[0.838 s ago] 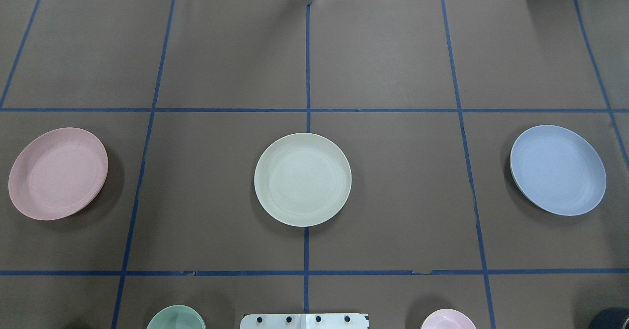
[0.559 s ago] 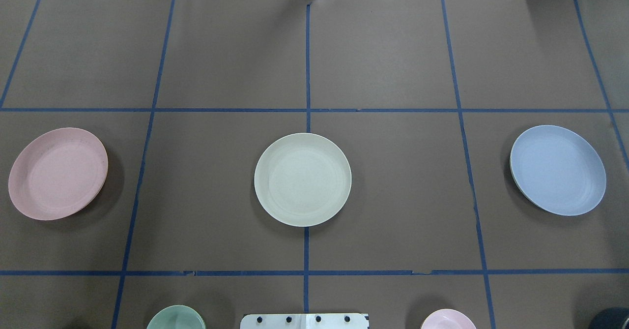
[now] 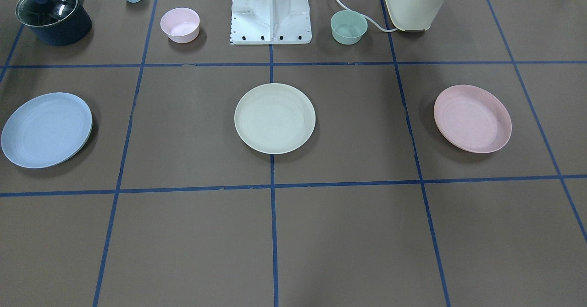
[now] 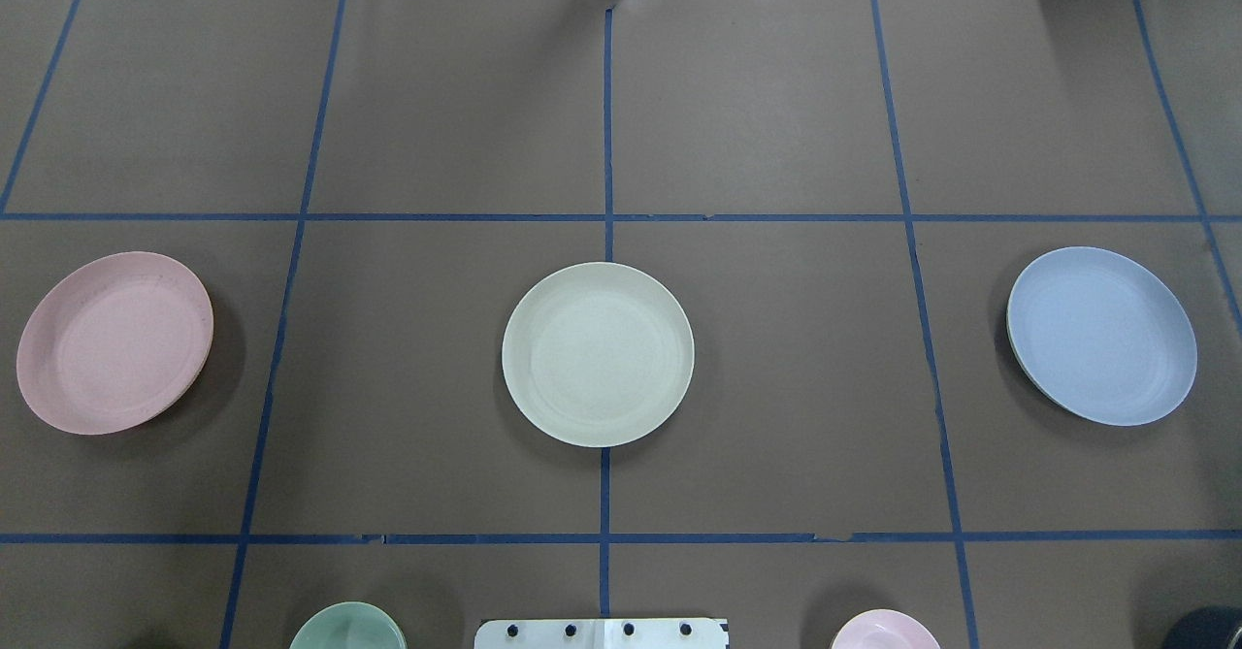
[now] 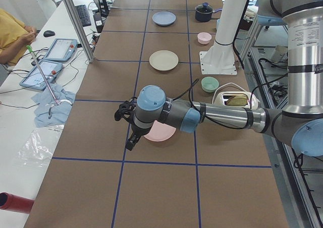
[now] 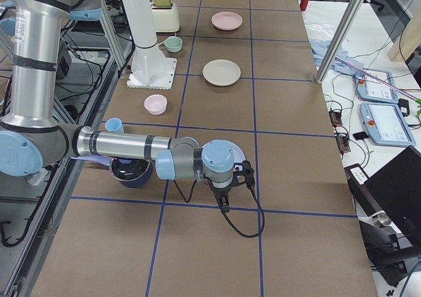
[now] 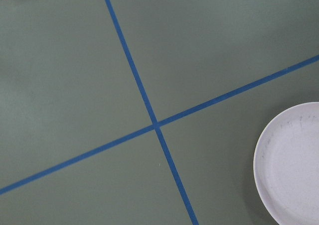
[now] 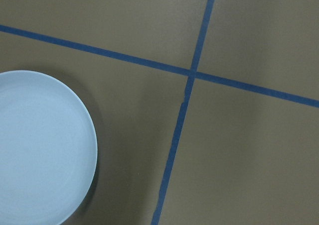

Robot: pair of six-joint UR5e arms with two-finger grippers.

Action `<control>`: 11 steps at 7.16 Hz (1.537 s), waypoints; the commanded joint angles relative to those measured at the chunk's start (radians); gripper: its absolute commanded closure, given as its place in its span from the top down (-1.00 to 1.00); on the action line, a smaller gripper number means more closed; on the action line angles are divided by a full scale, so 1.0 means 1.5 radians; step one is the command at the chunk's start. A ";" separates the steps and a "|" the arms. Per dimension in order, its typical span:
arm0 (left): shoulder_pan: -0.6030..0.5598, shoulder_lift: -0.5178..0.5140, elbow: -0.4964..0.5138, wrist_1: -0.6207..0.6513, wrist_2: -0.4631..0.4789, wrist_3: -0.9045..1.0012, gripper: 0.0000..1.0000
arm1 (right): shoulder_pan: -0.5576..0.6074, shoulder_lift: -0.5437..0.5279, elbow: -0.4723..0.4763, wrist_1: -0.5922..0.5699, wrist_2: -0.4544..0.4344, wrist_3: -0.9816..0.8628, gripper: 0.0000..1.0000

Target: Stack three plates with pink and blue

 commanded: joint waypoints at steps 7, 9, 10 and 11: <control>0.164 -0.024 0.165 -0.465 0.008 -0.400 1.00 | -0.097 0.017 0.037 0.229 0.046 0.274 1.00; 0.287 0.047 0.197 -0.635 0.165 -0.558 1.00 | -0.099 0.007 0.036 0.242 0.047 0.276 1.00; 0.318 0.060 0.255 -0.724 0.202 -0.586 1.00 | -0.099 0.002 0.036 0.251 0.047 0.276 1.00; 0.352 0.060 0.284 -0.770 0.230 -0.636 1.00 | -0.099 0.001 0.036 0.253 0.047 0.276 1.00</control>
